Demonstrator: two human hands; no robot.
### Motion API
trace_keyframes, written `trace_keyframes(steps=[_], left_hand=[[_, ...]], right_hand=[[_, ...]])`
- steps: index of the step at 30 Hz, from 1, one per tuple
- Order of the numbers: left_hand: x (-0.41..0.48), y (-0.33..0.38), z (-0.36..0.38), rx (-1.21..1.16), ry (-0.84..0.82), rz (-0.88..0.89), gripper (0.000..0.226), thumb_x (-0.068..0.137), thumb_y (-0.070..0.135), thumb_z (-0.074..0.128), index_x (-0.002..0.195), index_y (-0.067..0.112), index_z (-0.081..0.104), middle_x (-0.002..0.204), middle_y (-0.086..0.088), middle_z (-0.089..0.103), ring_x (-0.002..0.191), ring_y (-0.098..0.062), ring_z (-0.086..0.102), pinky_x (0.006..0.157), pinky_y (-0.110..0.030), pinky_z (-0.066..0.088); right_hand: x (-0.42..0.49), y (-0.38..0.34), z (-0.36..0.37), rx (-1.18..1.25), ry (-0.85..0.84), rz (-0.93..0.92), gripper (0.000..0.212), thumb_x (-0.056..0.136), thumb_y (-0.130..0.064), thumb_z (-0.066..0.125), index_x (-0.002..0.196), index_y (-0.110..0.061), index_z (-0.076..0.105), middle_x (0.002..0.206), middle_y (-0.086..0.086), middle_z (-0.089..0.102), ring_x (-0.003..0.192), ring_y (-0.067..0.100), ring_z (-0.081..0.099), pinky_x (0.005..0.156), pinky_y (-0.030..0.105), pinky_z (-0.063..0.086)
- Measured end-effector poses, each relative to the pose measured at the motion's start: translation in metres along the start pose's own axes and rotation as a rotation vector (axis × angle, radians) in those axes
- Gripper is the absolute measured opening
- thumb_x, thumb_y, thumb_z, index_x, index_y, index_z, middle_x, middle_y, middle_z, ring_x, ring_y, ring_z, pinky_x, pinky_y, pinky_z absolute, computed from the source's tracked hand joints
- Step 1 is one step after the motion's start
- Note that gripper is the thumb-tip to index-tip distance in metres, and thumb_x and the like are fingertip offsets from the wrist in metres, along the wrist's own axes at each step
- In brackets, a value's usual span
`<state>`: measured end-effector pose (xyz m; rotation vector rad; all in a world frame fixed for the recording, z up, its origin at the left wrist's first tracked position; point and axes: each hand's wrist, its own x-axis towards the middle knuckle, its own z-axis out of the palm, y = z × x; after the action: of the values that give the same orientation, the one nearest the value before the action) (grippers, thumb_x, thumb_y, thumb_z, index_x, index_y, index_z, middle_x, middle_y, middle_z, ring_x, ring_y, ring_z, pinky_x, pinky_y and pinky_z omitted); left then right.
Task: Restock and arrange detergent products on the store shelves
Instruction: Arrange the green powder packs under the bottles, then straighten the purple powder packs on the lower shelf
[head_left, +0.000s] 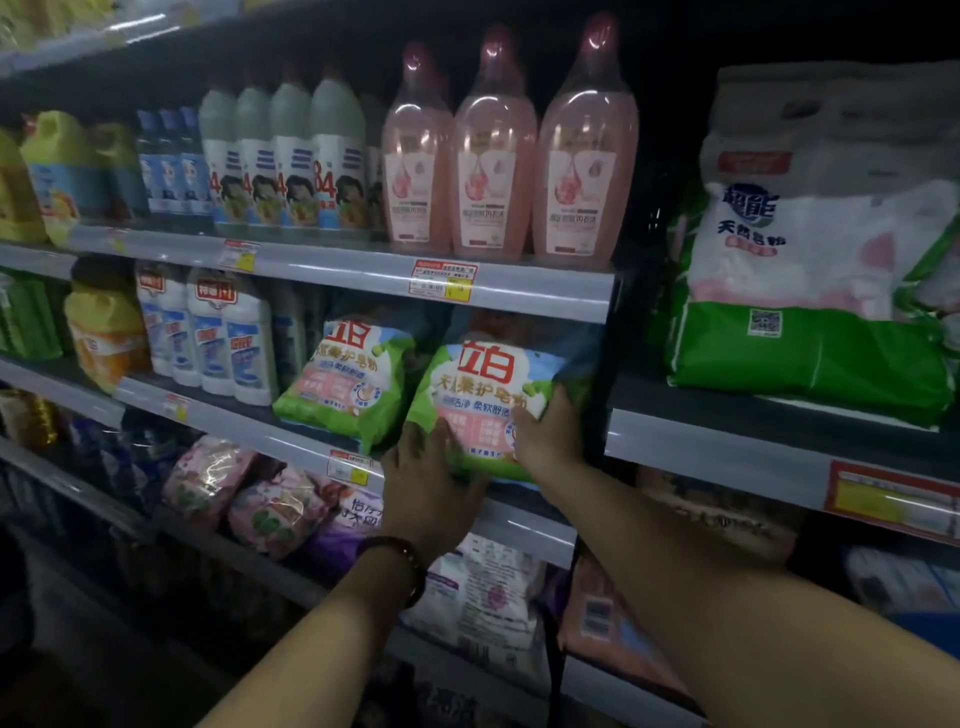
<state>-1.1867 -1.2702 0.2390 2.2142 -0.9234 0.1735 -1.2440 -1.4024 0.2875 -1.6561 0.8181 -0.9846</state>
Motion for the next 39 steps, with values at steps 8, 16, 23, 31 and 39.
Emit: trace_keyframes(steps=[8, 16, 23, 31, 39], left_hand=[[0.011, -0.027, 0.009, 0.076, -0.146, 0.024, 0.090, 0.097, 0.063, 0.048, 0.166, 0.020, 0.011, 0.174, -0.016, -0.008, 0.161, -0.038, 0.000, 0.127, -0.059, 0.017], [-0.083, -0.035, 0.033, -0.320, 0.419, 0.061, 0.038, 0.086, 0.022, 0.062, 0.123, 0.016, 0.062, 0.122, -0.004, 0.059, 0.117, -0.028, 0.055, 0.100, -0.049, 0.045], [-0.178, -0.064, 0.123, -0.587, 0.282, -0.200, 0.026, 0.089, 0.029, 0.063, 0.112, 0.040, 0.058, 0.110, 0.014, 0.059, 0.103, -0.017, 0.061, 0.088, -0.054, 0.055], [-0.166, -0.106, 0.174, -0.539, 0.167, -0.208, 0.054, 0.089, 0.006, 0.075, 0.133, 0.030, 0.056, 0.132, 0.006, 0.057, 0.125, -0.015, 0.054, 0.108, -0.044, 0.048], [-0.155, -0.127, 0.220, -0.441, 0.070, -0.064, 0.082, 0.083, 0.027, 0.069, 0.156, 0.039, 0.034, 0.168, -0.001, 0.032, 0.154, -0.019, 0.031, 0.122, -0.045, 0.035]], right_hand=[[-0.009, -0.003, -0.008, -0.205, -0.053, 0.042, 0.031, 0.098, -0.019, 0.066, 0.127, -0.009, 0.063, 0.129, 0.012, 0.071, 0.114, 0.034, 0.068, 0.094, 0.037, 0.056], [-0.102, 0.020, -0.050, -0.333, 0.002, -0.490, 0.037, 0.091, -0.016, 0.070, 0.126, -0.015, 0.057, 0.126, 0.006, 0.060, 0.117, 0.028, 0.060, 0.094, 0.044, 0.054], [-0.176, 0.109, -0.060, -0.167, -0.279, -0.301, 0.014, 0.092, -0.015, 0.070, 0.098, -0.027, 0.064, 0.097, -0.011, 0.066, 0.092, 0.007, 0.064, 0.076, 0.024, 0.050], [-0.163, 0.190, -0.025, -0.214, -0.367, 0.123, 0.057, 0.093, -0.027, 0.072, 0.145, -0.028, 0.048, 0.138, -0.009, 0.059, 0.123, 0.007, 0.058, 0.095, 0.015, 0.049], [-0.101, 0.215, 0.032, -0.285, -0.124, 0.292, 0.095, 0.076, -0.052, 0.068, 0.155, -0.026, 0.024, 0.152, 0.002, 0.050, 0.135, 0.026, 0.054, 0.114, 0.047, 0.046]])
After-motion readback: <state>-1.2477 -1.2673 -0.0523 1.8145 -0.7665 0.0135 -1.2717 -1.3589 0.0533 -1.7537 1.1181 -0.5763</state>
